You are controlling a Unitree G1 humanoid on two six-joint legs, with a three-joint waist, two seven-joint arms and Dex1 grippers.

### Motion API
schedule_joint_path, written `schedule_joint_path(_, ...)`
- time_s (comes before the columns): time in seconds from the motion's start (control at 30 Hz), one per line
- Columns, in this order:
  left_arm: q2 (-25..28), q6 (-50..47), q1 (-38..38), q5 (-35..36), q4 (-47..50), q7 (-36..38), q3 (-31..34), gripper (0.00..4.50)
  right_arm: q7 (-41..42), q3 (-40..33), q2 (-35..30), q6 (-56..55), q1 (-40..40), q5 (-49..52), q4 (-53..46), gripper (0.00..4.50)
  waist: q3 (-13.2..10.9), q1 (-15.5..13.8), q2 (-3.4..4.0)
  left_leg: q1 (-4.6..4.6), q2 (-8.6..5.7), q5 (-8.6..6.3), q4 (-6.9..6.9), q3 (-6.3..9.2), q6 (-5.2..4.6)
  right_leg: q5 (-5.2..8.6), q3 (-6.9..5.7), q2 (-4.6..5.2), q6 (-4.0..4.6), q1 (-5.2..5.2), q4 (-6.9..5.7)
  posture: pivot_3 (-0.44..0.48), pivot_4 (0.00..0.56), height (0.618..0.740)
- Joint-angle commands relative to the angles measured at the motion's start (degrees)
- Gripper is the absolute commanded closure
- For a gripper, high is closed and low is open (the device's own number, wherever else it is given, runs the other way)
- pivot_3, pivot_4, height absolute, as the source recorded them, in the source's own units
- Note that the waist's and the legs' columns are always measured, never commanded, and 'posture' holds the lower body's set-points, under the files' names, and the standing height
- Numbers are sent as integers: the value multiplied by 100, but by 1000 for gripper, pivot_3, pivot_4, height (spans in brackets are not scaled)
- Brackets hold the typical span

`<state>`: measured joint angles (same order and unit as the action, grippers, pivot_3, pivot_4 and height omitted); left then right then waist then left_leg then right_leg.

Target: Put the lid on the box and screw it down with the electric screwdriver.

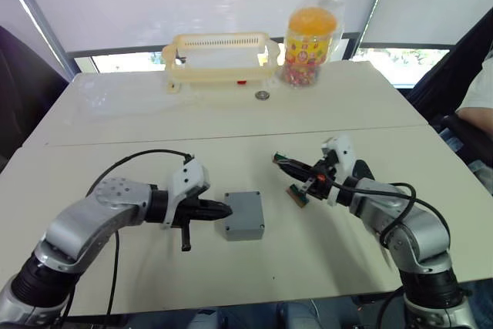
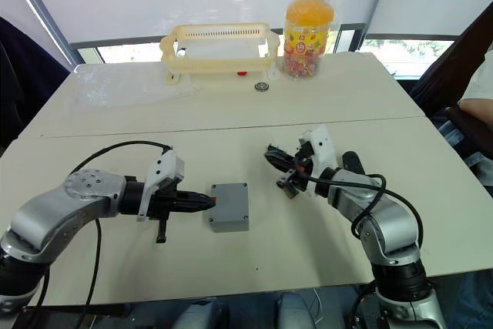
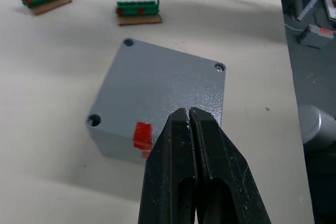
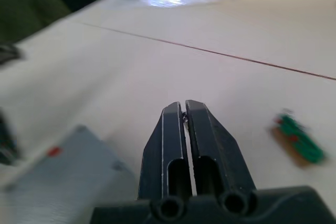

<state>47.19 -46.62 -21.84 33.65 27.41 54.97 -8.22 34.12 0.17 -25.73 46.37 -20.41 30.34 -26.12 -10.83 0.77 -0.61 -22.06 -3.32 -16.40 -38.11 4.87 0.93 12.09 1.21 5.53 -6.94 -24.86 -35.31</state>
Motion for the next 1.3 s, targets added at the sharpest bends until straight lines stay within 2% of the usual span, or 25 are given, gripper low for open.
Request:
schedule_joint_path(0.03,0,165,34,-94,36,24,25,4500,12,209,15,33,-31,94,-316,4479,0,-1,0,0,0,0,0,-1,0,0,0,0,0,0,0,0,150,740)
schedule_joint_path(0.33,-52,148,98,-111,75,-66,51,4500,15,703,25,-295,40,-238,-94,4479,0,0,0,0,0,0,0,-1,0,0,0,0,0,0,0,0,150,740)
schedule_joint_path(1.3,-97,133,91,-125,96,-139,20,4500,123,922,-28,-598,298,-688,248,4479,0,-3,0,0,-1,0,0,-1,0,0,0,0,0,0,0,0,150,740)
